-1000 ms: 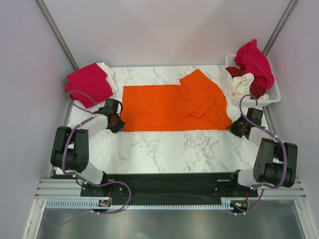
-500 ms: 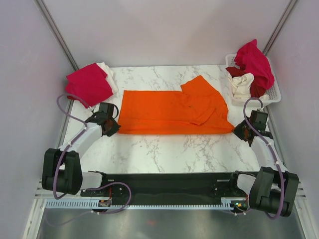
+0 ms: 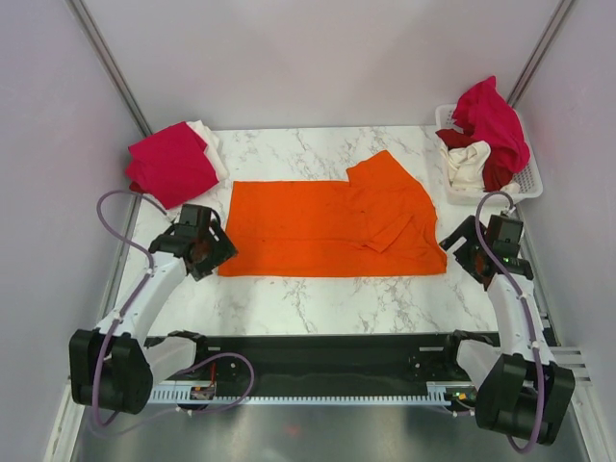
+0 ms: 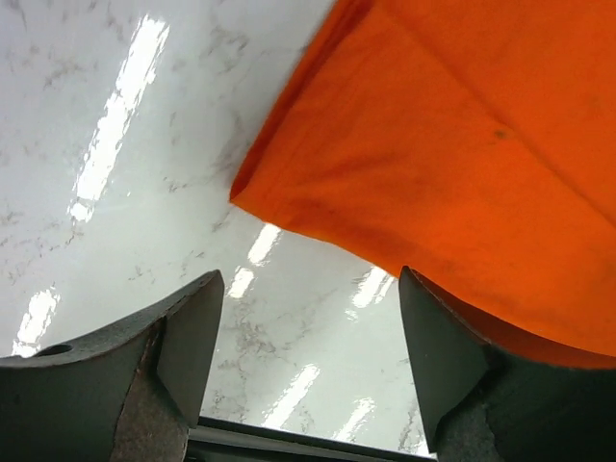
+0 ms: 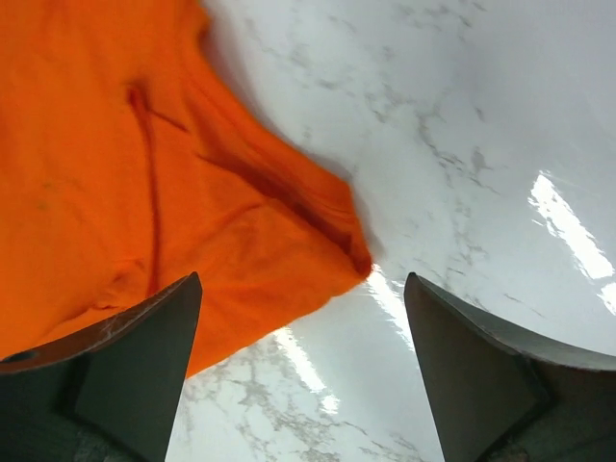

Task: Fold and stack the t-shirts
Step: Fold the tshirt

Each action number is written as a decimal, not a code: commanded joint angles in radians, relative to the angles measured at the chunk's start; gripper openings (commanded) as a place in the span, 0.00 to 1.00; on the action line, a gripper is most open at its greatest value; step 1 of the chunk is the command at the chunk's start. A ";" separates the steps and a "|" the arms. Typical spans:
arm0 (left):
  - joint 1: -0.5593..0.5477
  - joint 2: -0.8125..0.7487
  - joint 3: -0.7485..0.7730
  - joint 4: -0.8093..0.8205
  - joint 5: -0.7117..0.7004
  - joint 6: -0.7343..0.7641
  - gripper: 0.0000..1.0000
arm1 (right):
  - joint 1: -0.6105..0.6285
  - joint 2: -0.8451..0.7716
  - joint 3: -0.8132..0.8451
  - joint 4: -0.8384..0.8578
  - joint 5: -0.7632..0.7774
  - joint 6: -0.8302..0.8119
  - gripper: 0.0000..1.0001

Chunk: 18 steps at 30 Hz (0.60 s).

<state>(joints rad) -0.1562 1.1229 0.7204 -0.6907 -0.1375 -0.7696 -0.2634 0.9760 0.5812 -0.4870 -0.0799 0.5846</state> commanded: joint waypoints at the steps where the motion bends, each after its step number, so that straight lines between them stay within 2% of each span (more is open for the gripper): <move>1: 0.004 -0.057 0.146 -0.064 0.070 0.160 0.80 | 0.038 -0.020 0.083 0.050 -0.110 -0.025 0.93; 4: 0.004 -0.072 0.191 -0.110 0.108 0.269 0.76 | 0.188 0.035 0.123 0.099 -0.101 0.039 0.85; 6: 0.003 -0.089 0.198 -0.136 0.127 0.303 0.77 | 0.236 0.084 0.121 0.172 -0.100 0.072 0.78; 8: -0.009 -0.121 0.205 -0.153 0.133 0.326 0.78 | 0.289 0.142 0.118 0.229 -0.112 0.116 0.66; 10: -0.025 -0.144 0.211 -0.158 0.203 0.329 0.78 | 0.326 0.191 0.130 0.294 -0.116 0.138 0.57; 11: -0.028 -0.162 0.208 -0.156 0.266 0.329 0.78 | 0.337 0.248 0.140 0.304 -0.116 0.150 0.56; 12: -0.029 -0.169 0.191 -0.147 0.265 0.319 0.77 | 0.346 0.275 0.150 0.321 -0.116 0.153 0.53; 14: -0.031 -0.181 0.177 -0.145 0.196 0.294 0.77 | 0.371 0.353 0.173 0.340 -0.112 0.159 0.52; 18: -0.032 -0.198 0.174 -0.138 0.184 0.296 0.76 | 0.389 0.458 0.197 0.390 -0.101 0.172 0.49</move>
<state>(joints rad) -0.1871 0.9455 0.8986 -0.8291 0.0395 -0.5102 0.1154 1.3830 0.7273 -0.1909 -0.1860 0.7227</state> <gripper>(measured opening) 0.764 0.504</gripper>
